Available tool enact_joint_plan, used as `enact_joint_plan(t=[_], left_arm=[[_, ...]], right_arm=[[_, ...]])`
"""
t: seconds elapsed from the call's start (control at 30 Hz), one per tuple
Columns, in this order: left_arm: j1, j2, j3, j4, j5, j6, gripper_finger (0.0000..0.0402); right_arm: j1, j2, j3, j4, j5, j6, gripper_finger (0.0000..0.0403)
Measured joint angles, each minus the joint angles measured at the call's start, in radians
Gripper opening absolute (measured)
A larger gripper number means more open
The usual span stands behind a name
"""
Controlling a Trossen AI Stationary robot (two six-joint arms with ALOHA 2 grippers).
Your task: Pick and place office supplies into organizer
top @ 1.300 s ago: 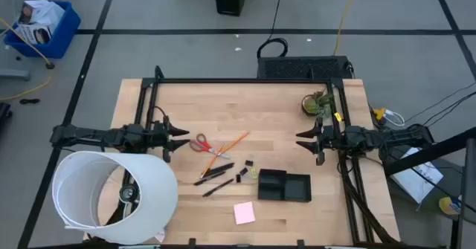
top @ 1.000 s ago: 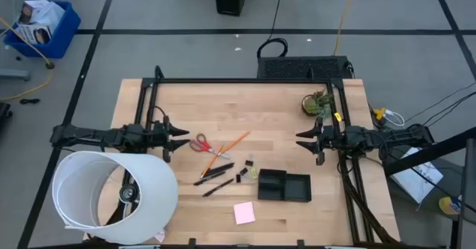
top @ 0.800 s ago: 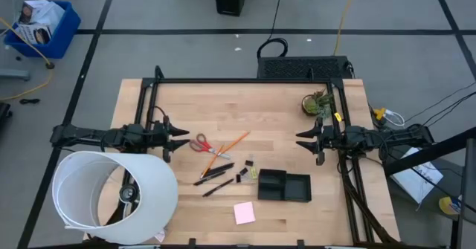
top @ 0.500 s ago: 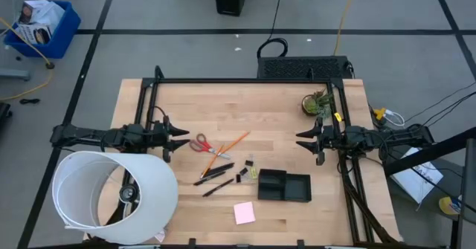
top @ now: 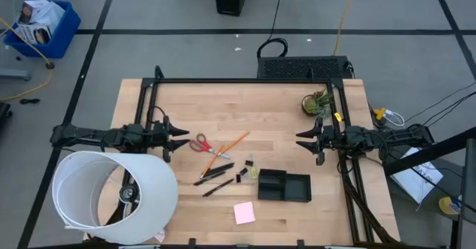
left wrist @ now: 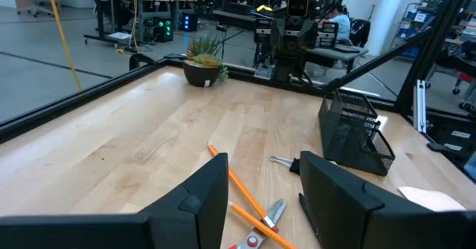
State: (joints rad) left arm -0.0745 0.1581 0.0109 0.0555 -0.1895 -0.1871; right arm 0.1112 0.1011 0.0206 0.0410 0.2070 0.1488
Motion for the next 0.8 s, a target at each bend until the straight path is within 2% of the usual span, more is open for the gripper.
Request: enact_joint_plan(t=[0.63, 0.8], left_arm=[[0.0, 0.0, 0.0, 0.0, 0.0, 0.0, 0.017], [0.0, 0.0, 0.0, 0.0, 0.0, 0.0, 0.017]], right_arm=[[0.0, 0.0, 0.0, 0.003, 0.0, 0.001, 0.0132], [0.0, 0.001, 0.0, 0.082, 0.006, 0.199, 0.0132]])
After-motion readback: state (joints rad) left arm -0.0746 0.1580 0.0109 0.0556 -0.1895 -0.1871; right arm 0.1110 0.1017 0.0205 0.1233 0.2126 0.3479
